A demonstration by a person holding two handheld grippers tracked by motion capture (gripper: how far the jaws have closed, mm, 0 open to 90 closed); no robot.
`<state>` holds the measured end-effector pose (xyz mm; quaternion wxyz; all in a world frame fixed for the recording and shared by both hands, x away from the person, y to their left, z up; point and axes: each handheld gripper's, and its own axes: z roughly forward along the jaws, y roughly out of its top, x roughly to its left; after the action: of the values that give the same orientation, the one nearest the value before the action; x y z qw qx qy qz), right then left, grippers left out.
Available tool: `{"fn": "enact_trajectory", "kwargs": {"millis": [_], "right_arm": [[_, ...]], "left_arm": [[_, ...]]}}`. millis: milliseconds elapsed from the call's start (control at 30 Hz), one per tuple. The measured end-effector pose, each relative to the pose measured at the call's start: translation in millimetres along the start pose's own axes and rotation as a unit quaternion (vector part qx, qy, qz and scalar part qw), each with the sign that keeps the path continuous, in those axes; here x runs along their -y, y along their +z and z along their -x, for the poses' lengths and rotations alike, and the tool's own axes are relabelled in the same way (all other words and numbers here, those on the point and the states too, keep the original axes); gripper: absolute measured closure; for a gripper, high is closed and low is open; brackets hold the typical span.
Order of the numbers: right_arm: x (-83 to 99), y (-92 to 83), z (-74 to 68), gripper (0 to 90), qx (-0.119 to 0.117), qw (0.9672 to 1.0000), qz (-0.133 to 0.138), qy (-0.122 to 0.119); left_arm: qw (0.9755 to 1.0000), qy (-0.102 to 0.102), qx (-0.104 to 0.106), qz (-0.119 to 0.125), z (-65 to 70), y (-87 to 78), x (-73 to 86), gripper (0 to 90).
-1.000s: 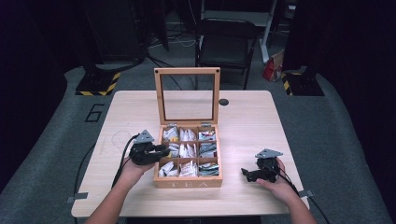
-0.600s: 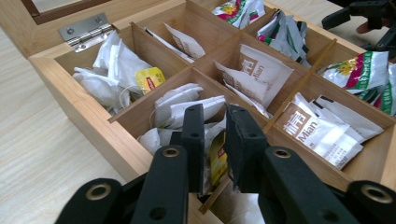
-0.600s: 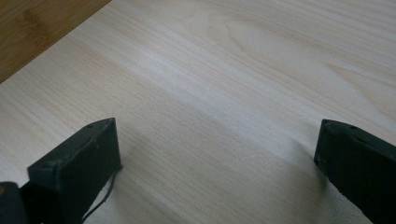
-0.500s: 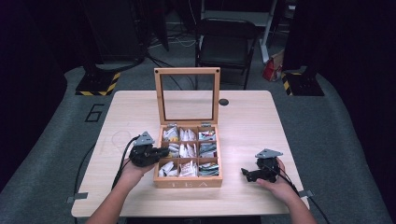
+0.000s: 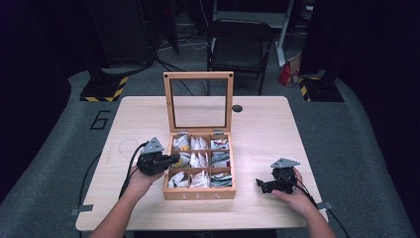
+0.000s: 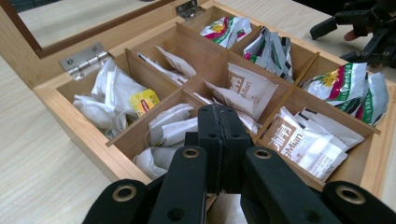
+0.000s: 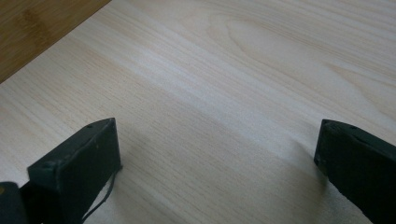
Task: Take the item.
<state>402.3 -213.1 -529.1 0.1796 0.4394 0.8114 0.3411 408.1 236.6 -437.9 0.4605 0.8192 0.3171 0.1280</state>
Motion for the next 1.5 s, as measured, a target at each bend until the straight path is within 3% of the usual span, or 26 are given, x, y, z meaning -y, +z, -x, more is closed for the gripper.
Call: {"fn": "enact_trajectory", "kwargs": {"millis": [267,1100,1500], "right_arm": [[0.1,0.1,-0.1,0.0,0.001,1.0,0.002,0.0],[0.0,-0.1,0.0,0.0,0.0,1.0,-0.001,0.0],[0.0,0.0,-0.1,0.0,0.0,1.0,0.0,0.0]], "left_arm": [[0.9999,0.005,-0.008,0.003,-2.1,-8.5,-9.2,89.0],[0.9993,0.011,-0.028,0.021,-8.7,-27.7,-17.6,89.1],[0.9986,0.001,-0.042,0.031,-19.0,-47.5,-19.9,89.0]]}}
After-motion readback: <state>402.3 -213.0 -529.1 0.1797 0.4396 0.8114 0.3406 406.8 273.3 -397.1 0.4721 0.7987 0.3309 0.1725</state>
